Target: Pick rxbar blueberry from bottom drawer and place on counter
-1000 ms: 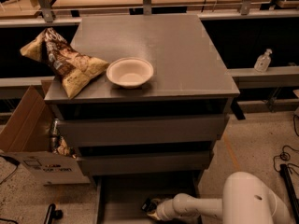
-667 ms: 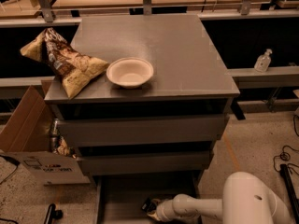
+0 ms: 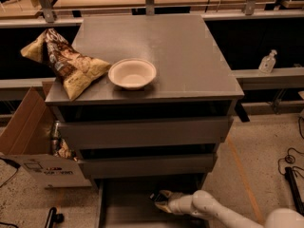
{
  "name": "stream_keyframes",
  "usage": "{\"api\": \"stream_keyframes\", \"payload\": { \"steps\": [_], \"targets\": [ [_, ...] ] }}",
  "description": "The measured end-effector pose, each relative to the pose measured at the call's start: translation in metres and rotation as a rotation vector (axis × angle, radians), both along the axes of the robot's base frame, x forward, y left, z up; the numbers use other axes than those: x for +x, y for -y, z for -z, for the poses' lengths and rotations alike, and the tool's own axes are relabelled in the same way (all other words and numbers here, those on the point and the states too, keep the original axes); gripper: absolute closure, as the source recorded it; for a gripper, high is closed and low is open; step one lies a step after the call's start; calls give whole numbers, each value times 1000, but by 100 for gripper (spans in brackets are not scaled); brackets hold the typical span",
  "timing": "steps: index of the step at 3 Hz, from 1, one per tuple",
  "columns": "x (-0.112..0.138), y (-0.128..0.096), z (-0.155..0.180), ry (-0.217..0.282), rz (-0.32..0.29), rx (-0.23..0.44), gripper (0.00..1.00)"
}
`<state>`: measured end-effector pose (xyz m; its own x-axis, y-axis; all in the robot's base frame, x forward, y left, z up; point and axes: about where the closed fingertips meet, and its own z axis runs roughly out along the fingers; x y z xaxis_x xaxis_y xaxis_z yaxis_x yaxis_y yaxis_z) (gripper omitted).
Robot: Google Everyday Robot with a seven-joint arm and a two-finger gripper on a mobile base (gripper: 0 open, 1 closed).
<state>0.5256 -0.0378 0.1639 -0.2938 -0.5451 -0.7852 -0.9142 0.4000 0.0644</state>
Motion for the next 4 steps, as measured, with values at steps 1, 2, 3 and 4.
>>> {"api": "stream_keyframes", "payload": {
  "steps": [1,2,3,4],
  "targets": [
    [51,53,-82,150,106,190,100],
    [50,52,-113,231,31,250,100],
    [50,50,-112,225,20,259,100],
    [33,46,-101,181,-34,284,100]
  ]
}}
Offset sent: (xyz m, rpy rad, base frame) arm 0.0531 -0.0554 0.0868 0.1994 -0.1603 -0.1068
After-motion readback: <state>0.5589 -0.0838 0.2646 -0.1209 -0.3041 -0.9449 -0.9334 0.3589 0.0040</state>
